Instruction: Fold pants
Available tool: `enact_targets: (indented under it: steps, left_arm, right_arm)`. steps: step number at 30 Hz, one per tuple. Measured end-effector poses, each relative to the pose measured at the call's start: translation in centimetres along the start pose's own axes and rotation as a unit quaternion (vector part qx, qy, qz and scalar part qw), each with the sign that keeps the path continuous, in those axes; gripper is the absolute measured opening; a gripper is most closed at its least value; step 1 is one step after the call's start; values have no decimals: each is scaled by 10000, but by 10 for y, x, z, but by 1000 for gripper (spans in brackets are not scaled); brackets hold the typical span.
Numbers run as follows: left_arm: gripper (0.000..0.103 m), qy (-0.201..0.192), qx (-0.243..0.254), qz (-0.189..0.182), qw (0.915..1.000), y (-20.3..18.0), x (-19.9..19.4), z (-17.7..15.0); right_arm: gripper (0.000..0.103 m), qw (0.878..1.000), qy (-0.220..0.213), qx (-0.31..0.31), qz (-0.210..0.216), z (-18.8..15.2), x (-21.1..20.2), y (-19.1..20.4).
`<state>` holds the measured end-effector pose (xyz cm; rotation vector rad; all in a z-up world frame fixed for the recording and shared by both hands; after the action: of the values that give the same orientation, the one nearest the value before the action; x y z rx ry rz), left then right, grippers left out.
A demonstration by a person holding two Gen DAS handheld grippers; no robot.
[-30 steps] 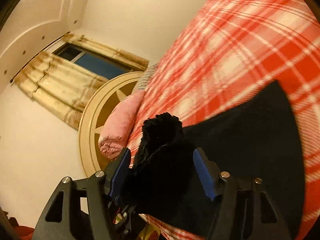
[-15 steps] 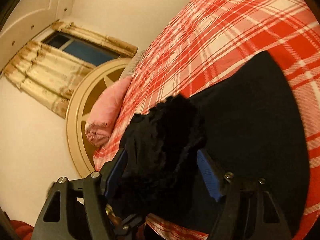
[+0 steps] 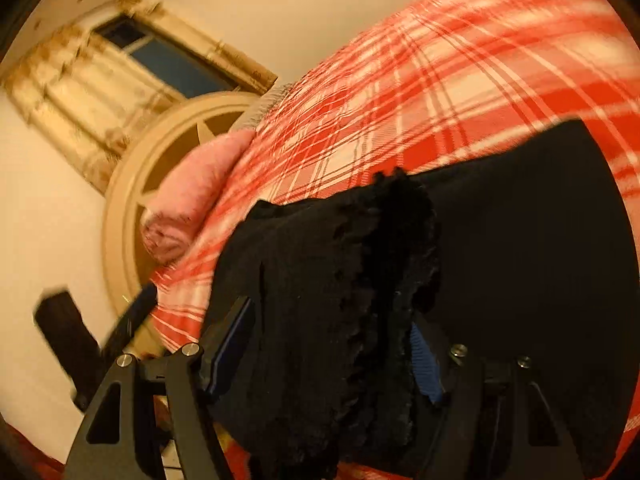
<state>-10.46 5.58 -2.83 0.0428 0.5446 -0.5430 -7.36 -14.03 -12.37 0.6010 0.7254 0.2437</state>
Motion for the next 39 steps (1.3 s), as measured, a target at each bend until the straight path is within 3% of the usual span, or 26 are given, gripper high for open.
enact_targets:
  steps: [3,4,7,11,14,19,23,26,29,33,36,39]
  left_arm:
    - [96,237,-535,521,9969,26,20,-2]
    - [96,315,-622,592,9958,31,24,-5]
    - [96,559,-908,774,9913,38,39,-13]
    - [96,731,-1207,802,9868,35,47,-21]
    - [96,791,-1350,808,9844,42,47,-21]
    - [96,761,-1359,844,9842,42,46,-14]
    - [96,669,-1255,811,9865,33,44,-7]
    - [96,652,-1213,744,9877,26,47,-3]
    - [96,652,-1132,641,9894,15,50,1]
    - [96,784,-996,433,9910,-7,59,-2]
    - [96,878,-717,543,9921,-25,67,-9]
    - [96,1133,-533,785,9890,-34,83,-23]
  right_arm:
    - [71,9949,77,-814,-592,-7,7,17]
    - [60,9921,96,-1007,-743,-9,10,21]
    - [42,9802,137,-1556,-1217,-14,15,29]
    - [25,9723,67,-1949,-1292,-13,6,36]
    - [21,9667,-93,-2220,-1270,-8,-6,48]
    - [20,9516,-523,-2737,-1293,1,-45,72]
    - [20,9468,-696,-2720,-1575,10,-74,61]
    - [20,9492,-610,-2465,-1857,9,-85,35]
    - [20,9621,-381,-1899,-1920,3,-85,-4]
    - [21,9632,-134,-1655,-2113,-10,-73,-33]
    - [23,9686,-67,-1452,-2015,-7,-73,-41]
    - [33,9671,97,-1546,-2016,-10,-75,-40]
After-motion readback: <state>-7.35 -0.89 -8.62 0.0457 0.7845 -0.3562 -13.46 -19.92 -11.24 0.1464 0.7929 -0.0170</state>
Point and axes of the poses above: each gripper's, at about its wrist camera, not at the fingertips, and x roughly the way its jaws point, y to its left, z to its top, the point moved 3 cm from there along x, roughly the way its jaws point, and after that the axes turned 5 degrees about -x, right-handed, at the moved point
